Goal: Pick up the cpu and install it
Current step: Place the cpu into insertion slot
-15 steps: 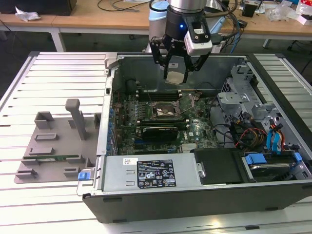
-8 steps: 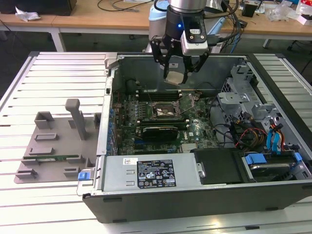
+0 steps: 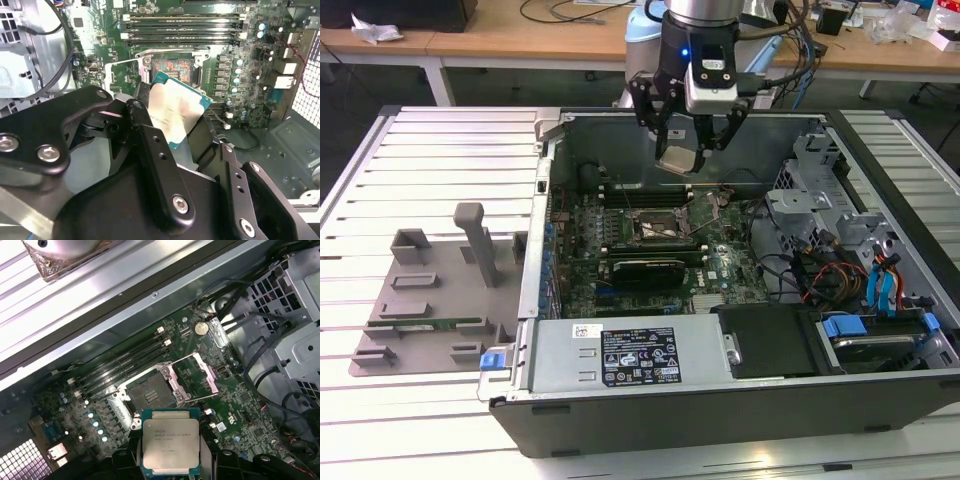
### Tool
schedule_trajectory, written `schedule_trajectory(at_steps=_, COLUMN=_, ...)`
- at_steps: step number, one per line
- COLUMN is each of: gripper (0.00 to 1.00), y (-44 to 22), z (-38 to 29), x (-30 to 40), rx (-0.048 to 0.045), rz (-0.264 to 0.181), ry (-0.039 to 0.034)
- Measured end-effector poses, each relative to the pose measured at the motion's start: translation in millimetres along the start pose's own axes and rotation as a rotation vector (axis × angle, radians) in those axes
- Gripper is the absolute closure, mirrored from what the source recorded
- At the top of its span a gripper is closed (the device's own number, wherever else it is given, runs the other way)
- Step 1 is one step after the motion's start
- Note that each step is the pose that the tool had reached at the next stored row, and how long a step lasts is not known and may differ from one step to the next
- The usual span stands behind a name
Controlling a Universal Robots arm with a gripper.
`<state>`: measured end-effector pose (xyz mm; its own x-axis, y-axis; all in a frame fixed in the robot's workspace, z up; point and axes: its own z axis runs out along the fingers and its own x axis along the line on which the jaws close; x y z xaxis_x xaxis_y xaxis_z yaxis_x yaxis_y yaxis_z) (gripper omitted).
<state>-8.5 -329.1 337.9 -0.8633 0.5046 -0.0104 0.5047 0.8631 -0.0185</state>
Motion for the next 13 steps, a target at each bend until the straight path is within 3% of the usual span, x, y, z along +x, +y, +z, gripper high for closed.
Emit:
schedule_trajectory(at_steps=7, gripper=0.45, y=0.0, z=0.1, x=0.0, rx=0.0008, rz=0.076, ry=0.0014)
schedule_trajectory(at_steps=13, gripper=0.45, y=0.0, z=0.2, x=0.0, rx=0.0019, rz=0.187, ry=0.0035)
